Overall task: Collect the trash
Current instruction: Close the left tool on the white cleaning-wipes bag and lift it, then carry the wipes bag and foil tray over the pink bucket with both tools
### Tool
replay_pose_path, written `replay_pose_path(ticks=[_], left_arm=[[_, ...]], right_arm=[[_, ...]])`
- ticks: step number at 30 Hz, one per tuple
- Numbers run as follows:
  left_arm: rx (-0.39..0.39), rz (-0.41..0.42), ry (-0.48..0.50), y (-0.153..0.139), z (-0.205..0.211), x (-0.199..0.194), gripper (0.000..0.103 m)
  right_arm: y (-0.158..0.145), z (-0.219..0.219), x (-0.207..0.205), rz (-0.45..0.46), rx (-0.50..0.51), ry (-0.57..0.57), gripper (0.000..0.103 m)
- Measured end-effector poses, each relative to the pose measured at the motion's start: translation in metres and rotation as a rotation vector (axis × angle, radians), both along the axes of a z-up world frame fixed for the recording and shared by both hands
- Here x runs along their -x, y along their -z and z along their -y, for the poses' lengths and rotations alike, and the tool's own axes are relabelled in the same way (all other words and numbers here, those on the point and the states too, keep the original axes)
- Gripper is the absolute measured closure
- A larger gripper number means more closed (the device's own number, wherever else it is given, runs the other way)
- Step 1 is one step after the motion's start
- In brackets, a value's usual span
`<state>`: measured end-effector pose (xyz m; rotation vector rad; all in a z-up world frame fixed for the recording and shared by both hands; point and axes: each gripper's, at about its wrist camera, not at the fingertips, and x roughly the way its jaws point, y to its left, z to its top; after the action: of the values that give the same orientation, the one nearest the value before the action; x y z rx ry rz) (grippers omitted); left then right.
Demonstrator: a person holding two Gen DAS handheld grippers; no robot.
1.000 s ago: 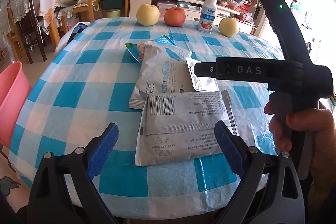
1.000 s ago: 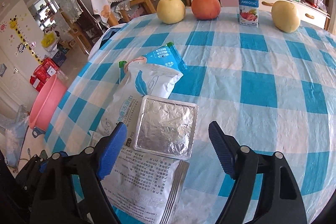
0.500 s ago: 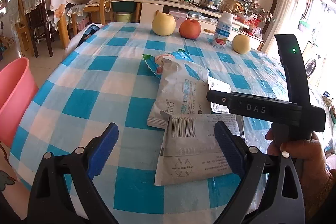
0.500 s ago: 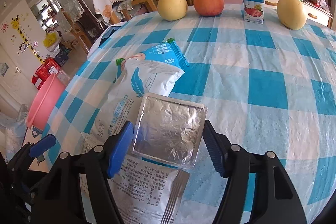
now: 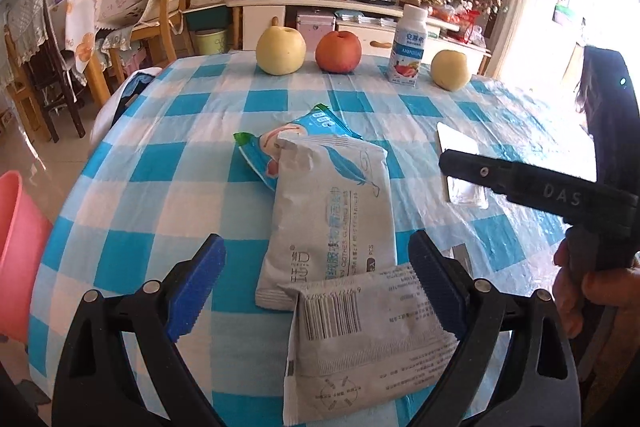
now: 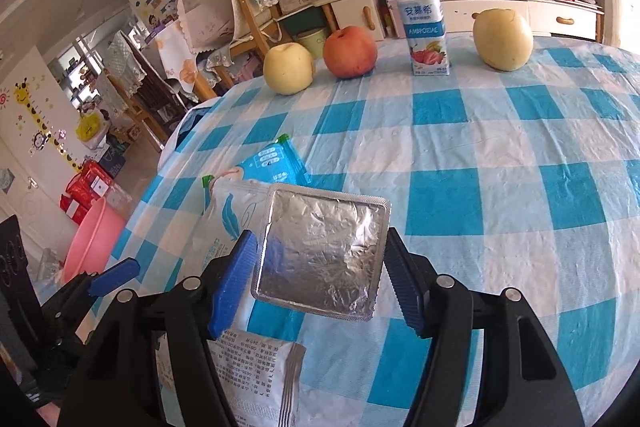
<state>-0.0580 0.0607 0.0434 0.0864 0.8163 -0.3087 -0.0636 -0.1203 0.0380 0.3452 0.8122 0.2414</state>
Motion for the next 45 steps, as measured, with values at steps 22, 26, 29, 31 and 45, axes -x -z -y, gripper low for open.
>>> replay_pose_path(ticks=[22, 26, 29, 31, 45], left_arm=[[-0.102, -0.125, 0.02, 0.034, 0.039, -0.057, 0.015], [-0.092, -0.115, 0.014, 0.034, 0.039, -0.056, 0.017], [-0.079, -0.114, 0.021, 0.032, 0.039, -0.057, 0.021], [-0.06, -0.118, 0.021, 0.032, 0.037, -0.057, 0.023], [0.087, -0.091, -0.006, 0.011, 0.005, -0.056, 0.025]], right_arm=[[-0.009, 0.016, 0.0, 0.027, -0.023, 0.016, 0.038], [-0.008, 0.017, 0.0, 0.028, -0.021, 0.01, 0.038], [-0.006, 0.016, 0.0, 0.032, -0.022, 0.005, 0.038], [-0.007, 0.016, 0.0, 0.038, -0.026, 0.003, 0.038], [-0.004, 0.011, 0.002, 0.062, -0.032, -0.005, 0.038]])
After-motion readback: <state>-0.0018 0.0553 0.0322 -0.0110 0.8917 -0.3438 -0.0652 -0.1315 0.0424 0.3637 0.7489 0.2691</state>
